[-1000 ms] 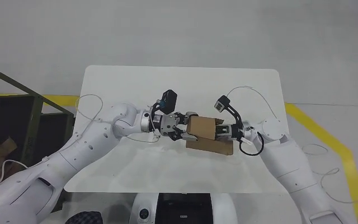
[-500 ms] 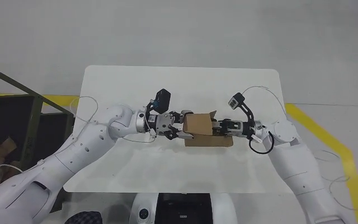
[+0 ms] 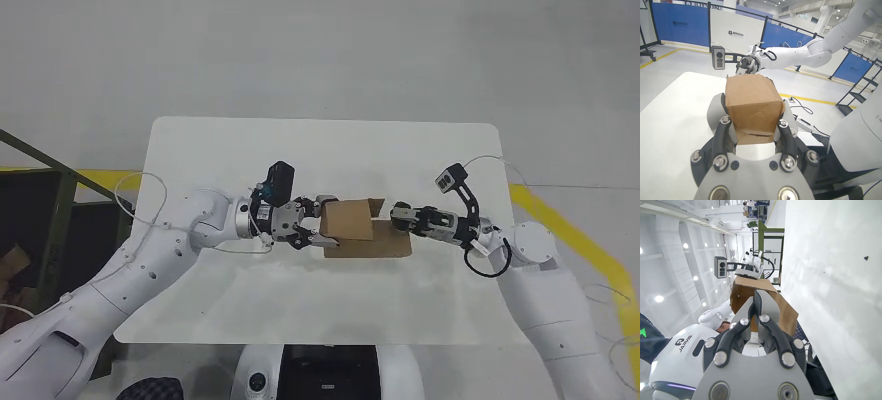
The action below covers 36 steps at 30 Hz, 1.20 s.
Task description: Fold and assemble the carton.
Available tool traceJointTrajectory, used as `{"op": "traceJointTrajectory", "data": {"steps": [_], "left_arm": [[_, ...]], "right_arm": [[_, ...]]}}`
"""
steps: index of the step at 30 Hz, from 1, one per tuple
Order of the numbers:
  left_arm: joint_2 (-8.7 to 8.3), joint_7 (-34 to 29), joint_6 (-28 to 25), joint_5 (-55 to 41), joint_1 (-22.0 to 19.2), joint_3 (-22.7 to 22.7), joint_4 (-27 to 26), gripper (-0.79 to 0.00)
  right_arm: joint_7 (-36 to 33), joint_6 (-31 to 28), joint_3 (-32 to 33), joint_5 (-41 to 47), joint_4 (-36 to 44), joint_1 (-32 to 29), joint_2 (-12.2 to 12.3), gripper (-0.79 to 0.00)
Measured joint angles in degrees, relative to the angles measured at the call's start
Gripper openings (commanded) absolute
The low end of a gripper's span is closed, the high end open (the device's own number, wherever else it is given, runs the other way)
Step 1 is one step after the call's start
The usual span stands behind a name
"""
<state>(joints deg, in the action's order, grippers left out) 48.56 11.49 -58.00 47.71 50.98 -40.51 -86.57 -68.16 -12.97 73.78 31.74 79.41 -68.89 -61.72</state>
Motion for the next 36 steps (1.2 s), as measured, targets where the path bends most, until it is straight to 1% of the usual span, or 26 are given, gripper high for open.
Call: {"op": "traceJointTrajectory", "data": {"steps": [5,7,10,12,13,15,20,25,28,36], "left_arm": [[-0.58,5.91,0.0,7.24,1.8,-2.2,-0.45,-0.459],[-0.86,8.69,0.0,10.76,2.64,-3.47,-0.85,-0.453],[-1.19,12.43,0.14,15.66,4.11,-5.29,-1.23,-0.428],[-1.3,14.18,0.17,17.79,4.91,-6.11,-1.25,-0.428],[-1.34,15.11,0.11,18.8,5.29,-6.57,-1.17,-0.428],[-1.33,16.16,0.01,19.82,5.67,-7.09,-0.99,-0.428],[-0.99,17.77,-0.01,21.1,5.98,-7.3,-1.03,-0.428],[-0.55,18.3,0.0,21.79,5.65,-6.73,-1.24,-0.431],[-0.3,18.24,0.0,22.28,5.34,-6.24,-1.08,-0.428],[0.0,19.28,0.0,22.91,4.82,-5.54,-0.84,-0.431]], "right_arm": [[1.8,0.81,4.72,0.44,3.37,-4.21,0.99,-0.785],[1.75,1.12,6.71,1.59,5.05,-6.22,1.35,-0.785],[-1.08,1.78,8.73,2.73,8.07,-8.85,1.86,-0.785],[-3.46,2.15,9.17,1.17,10.31,-10.04,2.21,-0.785],[-5.07,2.37,9.04,-0.06,11.89,-10.78,2.39,-0.785],[-6.13,2.92,8.61,-1.11,13.84,-11.85,2.53,-0.785],[-4.82,4.45,5.42,-3.22,17.01,-12.65,2.37,-0.785],[-2.32,4.67,1.24,-4.54,16.39,-10.79,1.84,-0.785],[-1.71,4.29,-0.15,-4.34,15.52,-9.66,1.64,-0.785],[-0.4,3.5,-0.73,-3.75,14.27,-8.73,1.58,-0.785]]}}
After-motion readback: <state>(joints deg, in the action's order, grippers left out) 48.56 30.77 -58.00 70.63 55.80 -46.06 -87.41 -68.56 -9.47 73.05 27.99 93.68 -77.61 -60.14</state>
